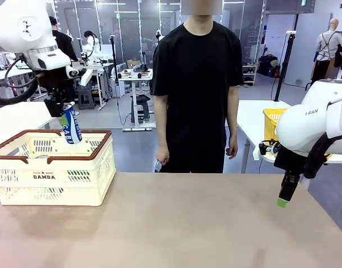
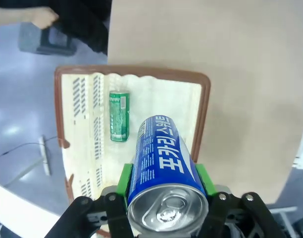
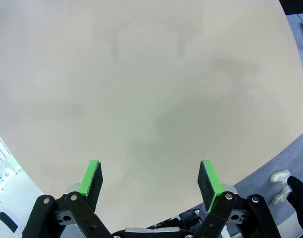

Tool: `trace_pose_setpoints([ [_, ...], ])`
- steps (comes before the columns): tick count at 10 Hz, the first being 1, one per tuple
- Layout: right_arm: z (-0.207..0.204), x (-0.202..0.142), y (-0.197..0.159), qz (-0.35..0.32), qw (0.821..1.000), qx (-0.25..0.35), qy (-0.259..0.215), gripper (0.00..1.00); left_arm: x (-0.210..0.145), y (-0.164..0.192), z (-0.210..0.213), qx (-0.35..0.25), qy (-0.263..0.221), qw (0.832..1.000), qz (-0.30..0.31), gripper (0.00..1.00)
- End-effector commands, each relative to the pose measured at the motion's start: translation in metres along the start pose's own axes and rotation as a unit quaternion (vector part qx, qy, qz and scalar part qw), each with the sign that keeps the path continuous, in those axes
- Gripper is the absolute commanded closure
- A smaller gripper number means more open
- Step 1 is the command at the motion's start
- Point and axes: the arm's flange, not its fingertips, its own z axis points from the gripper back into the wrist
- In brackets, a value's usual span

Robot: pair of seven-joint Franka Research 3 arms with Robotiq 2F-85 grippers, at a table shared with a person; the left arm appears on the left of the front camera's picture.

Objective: Place the drinks into the Shopping basket.
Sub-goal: Pick up one drink and place it into the Shopping basket.

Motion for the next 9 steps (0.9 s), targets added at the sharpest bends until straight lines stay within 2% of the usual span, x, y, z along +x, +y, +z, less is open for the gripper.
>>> trace_pose_setpoints([
  [1, 0.001, -0.001, 0.000, 0.001, 1.000, 0.000, 0.002, 0.03, -0.005, -0.013, 0.003, 0.012, -0.032, 0.999, -0.004, 0.42],
  [2, 0.001, -0.001, 0.000, 0.001, 1.000, 0.000, 0.002, 0.03, -0.005, -0.014, 0.007, 0.005, -0.044, 0.999, -0.022, 0.42],
  [3, 0.001, -0.001, 0.000, 0.001, 1.000, 0.000, 0.002, 0.03, -0.005, 0.000, -0.002, -0.001, -0.006, 1.000, 0.004, 0.42],
  [7, 0.001, -0.001, 0.000, 0.001, 1.000, 0.000, 0.002, 0.03, -0.004, 0.000, -0.005, -0.006, -0.013, 1.000, -0.001, 0.42],
  [9, 0.001, -0.001, 0.000, 0.001, 1.000, 0.000, 0.002, 0.03, -0.008, 0.027, -0.027, -0.020, -0.027, 0.999, -0.013, 0.42],
])
